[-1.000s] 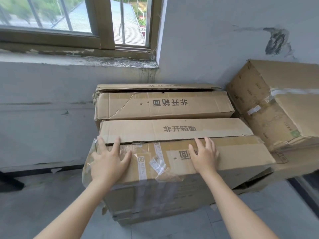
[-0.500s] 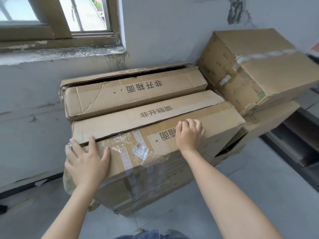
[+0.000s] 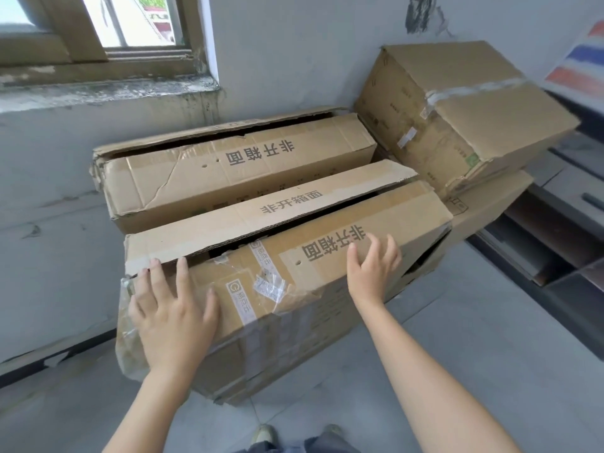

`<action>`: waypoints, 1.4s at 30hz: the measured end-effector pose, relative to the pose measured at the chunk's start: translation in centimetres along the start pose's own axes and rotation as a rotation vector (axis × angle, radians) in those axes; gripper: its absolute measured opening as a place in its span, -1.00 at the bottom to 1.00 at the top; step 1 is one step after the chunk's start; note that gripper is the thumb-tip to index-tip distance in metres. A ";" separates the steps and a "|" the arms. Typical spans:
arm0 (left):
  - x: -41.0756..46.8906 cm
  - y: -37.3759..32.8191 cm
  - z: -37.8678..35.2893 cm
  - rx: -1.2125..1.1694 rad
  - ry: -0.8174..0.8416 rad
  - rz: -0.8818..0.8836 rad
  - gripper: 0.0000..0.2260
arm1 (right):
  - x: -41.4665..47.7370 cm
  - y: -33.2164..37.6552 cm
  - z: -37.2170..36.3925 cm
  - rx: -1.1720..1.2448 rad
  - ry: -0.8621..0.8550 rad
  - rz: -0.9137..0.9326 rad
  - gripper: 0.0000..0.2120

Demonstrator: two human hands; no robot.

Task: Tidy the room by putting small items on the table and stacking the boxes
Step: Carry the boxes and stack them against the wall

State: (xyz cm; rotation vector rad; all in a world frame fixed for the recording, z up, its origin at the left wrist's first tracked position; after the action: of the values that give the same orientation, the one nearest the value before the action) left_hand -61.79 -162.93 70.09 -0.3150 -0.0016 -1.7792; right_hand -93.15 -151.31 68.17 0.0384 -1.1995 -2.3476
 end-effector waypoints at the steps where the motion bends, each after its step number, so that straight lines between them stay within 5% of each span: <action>1: 0.2 0.1 0.1 0.005 0.000 0.010 -0.41 | -0.3 -1.5 0.9 0.087 -0.043 -0.123 -0.48; 5: 0.7 1.7 -0.4 0.013 0.043 0.124 -0.41 | -1.4 -3.1 -1.6 0.604 0.231 -0.701 -0.23; 9: 2.2 3.9 -0.4 0.037 0.074 0.156 -0.41 | -0.8 -0.1 -3.5 0.587 0.414 -0.634 -0.18; 17: 3.4 3.8 0.2 -0.023 0.044 0.157 -0.43 | -0.5 -0.6 -3.9 0.552 0.468 -0.569 -0.12; 29: 1.8 0.9 1.6 -0.078 -0.194 -0.014 -0.56 | -1.6 -2.5 -3.2 0.628 0.379 -0.649 -0.16; 42: -0.1 -4.1 2.2 -0.093 -0.107 -0.162 -0.60 | -3.4 -3.5 -2.0 0.573 0.322 -0.606 -0.34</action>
State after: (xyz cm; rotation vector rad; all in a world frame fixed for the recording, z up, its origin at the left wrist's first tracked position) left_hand -65.20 -161.52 72.85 -0.4892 -0.0211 -1.9246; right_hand -91.20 -149.62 63.64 1.0597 -1.8209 -2.2293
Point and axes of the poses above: each hand's wrist, its own x-axis towards the middle knuckle, its own z-axis out of the back of the hand, y = z × x, the point moved 9 cm from there along x, towards the middle knuckle, and after that the axes turned 9 degrees about x, right-handed, at the moved point
